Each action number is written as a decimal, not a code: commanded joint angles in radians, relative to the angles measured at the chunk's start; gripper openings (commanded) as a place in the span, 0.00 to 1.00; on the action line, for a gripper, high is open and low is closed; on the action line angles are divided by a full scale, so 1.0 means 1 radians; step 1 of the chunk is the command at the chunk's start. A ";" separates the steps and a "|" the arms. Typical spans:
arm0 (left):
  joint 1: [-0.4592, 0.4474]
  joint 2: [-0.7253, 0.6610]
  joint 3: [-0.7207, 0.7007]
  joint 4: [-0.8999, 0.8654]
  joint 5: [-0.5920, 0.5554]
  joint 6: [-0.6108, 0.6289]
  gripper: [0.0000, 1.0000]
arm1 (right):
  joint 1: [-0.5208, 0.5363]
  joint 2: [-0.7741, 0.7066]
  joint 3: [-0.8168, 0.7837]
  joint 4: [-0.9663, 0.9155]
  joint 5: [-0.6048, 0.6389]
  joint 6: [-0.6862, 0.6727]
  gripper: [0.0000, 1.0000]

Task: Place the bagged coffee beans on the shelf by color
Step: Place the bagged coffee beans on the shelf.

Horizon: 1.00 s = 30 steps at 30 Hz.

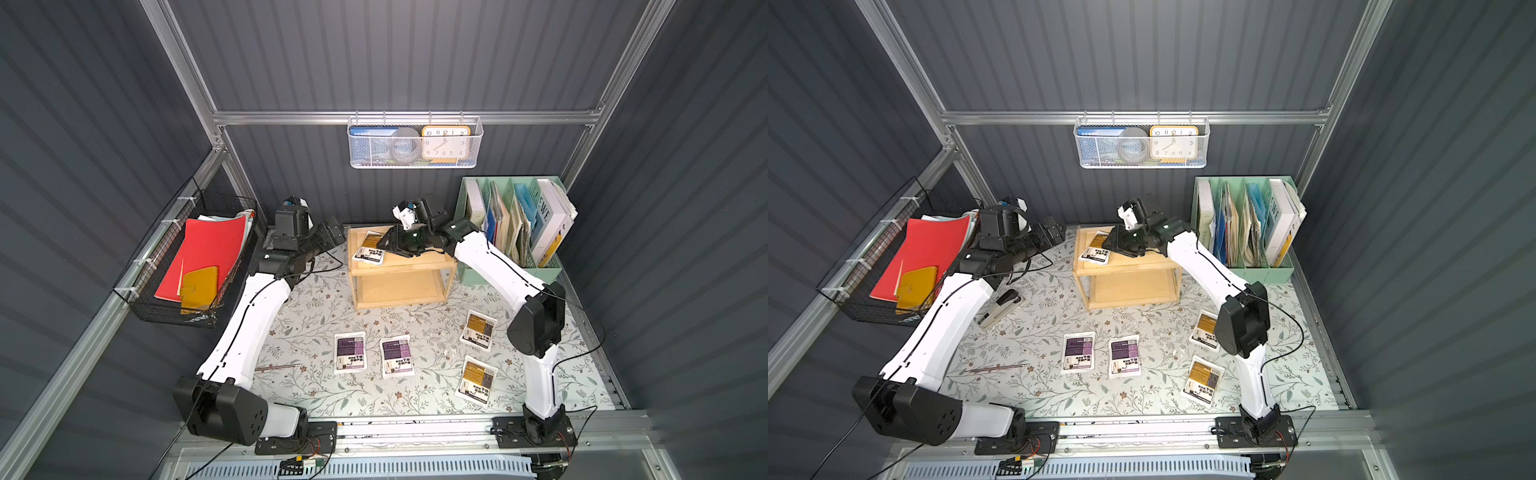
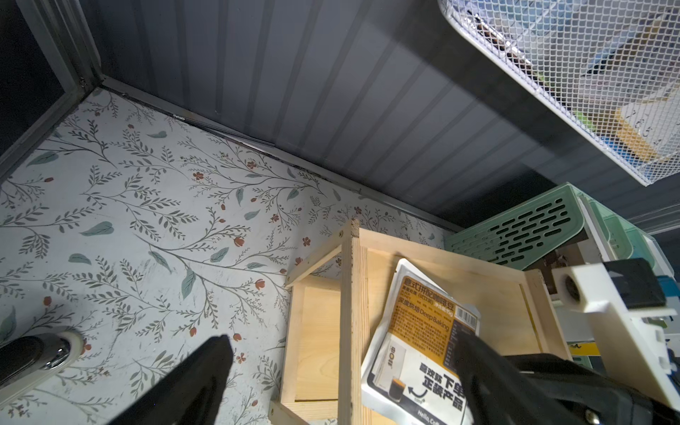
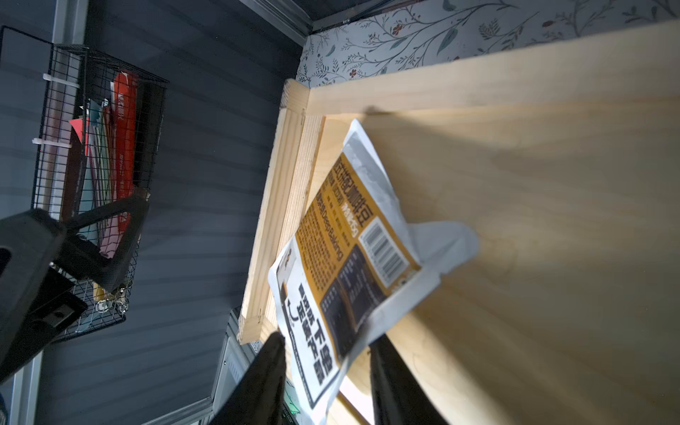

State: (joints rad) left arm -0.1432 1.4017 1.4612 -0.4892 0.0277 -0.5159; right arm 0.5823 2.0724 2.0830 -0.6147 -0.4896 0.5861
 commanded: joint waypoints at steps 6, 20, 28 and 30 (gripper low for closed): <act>0.005 -0.003 -0.038 0.023 0.029 -0.017 1.00 | -0.017 0.049 0.072 -0.030 0.023 -0.011 0.25; 0.005 -0.012 -0.086 0.033 0.035 -0.018 1.00 | -0.025 0.114 0.117 -0.030 0.013 -0.031 0.01; 0.006 -0.017 -0.099 0.041 0.035 -0.019 1.00 | -0.025 0.123 0.136 -0.008 -0.001 -0.009 0.02; 0.005 -0.017 -0.102 0.041 0.037 -0.019 1.00 | -0.025 0.129 0.149 -0.008 -0.006 -0.004 0.03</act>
State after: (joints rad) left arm -0.1432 1.3998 1.3766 -0.4610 0.0525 -0.5270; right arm 0.5598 2.1830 2.1960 -0.6342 -0.4797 0.5713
